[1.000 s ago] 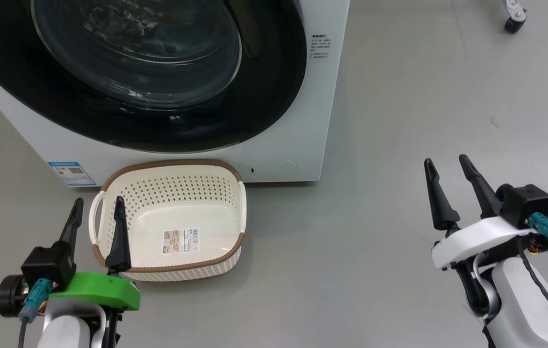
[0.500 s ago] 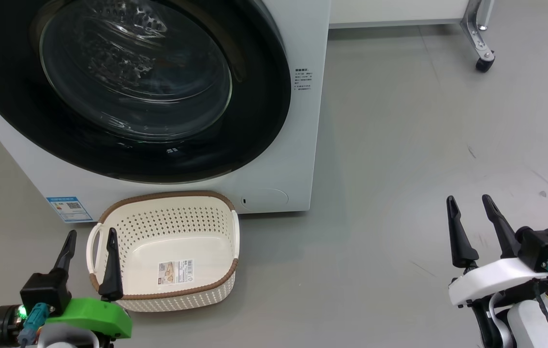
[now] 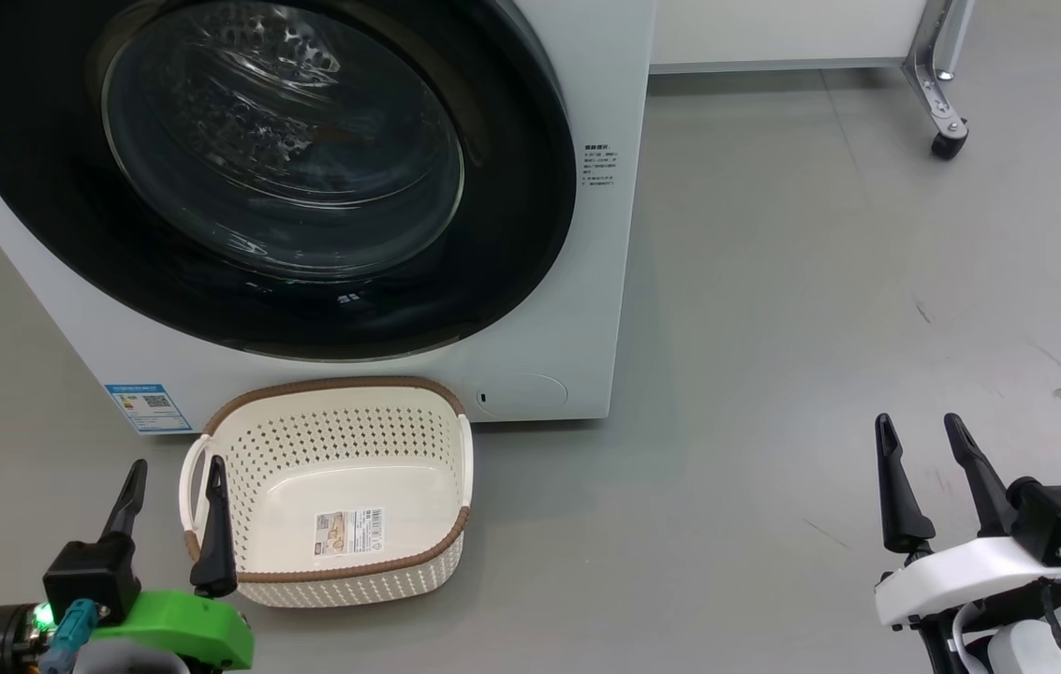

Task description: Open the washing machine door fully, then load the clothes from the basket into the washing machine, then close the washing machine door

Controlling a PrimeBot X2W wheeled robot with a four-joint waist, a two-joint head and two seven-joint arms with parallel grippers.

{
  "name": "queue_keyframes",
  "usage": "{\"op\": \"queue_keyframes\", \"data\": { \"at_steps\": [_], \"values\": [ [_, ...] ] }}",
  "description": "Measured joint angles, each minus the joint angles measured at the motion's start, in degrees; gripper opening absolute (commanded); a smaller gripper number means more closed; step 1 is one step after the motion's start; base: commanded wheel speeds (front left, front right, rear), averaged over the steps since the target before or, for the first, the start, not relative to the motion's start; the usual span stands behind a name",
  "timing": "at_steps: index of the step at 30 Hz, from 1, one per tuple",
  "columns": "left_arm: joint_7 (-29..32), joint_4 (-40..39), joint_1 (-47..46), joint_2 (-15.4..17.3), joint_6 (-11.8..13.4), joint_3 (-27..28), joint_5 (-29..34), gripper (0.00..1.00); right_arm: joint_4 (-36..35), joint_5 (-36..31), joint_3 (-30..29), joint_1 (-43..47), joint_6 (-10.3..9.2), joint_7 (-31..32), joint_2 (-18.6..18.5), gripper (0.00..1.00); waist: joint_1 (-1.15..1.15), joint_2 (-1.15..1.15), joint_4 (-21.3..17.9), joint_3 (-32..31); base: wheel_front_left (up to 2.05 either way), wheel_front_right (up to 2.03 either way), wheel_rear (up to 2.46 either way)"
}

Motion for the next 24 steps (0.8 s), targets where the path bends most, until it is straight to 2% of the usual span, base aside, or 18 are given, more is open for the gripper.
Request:
{"op": "queue_keyframes", "data": {
  "at_steps": [24],
  "values": [
    [0.00,0.20,0.30,0.00,-0.21,-0.76,0.56,1.00,-2.34,-1.12,-1.62,2.27,0.25,0.00,0.94,1.00,0.00,0.00,0.60,0.20,0.00,0.00,0.00]
  ]
}}
